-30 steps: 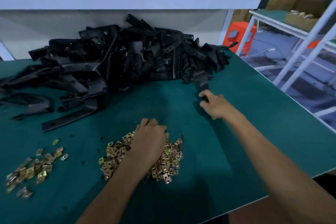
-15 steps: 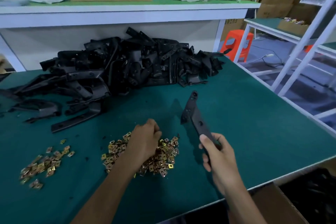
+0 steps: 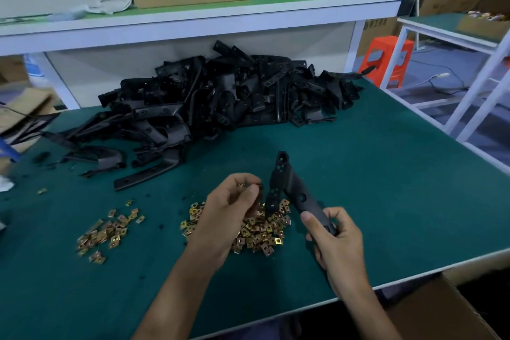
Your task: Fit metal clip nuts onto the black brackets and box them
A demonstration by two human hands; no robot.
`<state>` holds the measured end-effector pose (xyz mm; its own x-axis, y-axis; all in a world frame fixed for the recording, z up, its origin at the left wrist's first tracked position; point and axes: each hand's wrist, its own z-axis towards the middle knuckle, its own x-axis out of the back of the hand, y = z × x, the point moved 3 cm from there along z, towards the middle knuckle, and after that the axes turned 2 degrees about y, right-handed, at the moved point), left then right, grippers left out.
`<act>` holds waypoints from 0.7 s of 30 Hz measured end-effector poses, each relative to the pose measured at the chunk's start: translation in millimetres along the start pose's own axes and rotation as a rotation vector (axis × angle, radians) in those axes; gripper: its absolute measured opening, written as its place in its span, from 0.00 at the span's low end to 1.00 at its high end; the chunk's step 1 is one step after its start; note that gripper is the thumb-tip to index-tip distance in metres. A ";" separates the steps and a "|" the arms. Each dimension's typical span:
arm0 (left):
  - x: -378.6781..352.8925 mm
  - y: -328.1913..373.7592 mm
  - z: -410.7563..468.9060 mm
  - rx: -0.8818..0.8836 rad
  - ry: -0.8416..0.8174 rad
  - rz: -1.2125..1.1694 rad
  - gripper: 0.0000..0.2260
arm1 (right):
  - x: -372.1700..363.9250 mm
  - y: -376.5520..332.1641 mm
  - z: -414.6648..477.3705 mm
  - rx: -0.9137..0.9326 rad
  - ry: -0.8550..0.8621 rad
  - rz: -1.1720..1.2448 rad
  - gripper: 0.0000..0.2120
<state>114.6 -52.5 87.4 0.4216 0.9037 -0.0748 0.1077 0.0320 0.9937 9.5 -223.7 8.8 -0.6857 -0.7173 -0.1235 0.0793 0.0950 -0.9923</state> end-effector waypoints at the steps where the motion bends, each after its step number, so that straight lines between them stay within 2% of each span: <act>1: 0.0 -0.4 -0.1 0.000 -0.008 -0.007 0.11 | 0.1 0.5 0.0 -0.004 -0.005 0.001 0.20; 11: 0.9 -0.4 -0.4 0.019 0.024 -0.101 0.05 | 1.5 0.1 -0.4 0.034 0.010 -0.078 0.22; 16: 2.8 3.9 -0.3 0.050 -0.008 -0.102 0.08 | -1.4 -3.3 -3.3 0.079 -0.017 -0.148 0.22; 21: 7.9 6.3 1.2 0.100 -0.034 -0.233 0.08 | -2.7 -6.1 -4.3 0.087 -0.026 -0.156 0.22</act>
<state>119.7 -45.7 93.0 0.4048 0.8621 -0.3049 0.2936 0.1933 0.9362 7.8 -219.4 15.1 -0.6756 -0.7365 0.0327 0.0365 -0.0777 -0.9963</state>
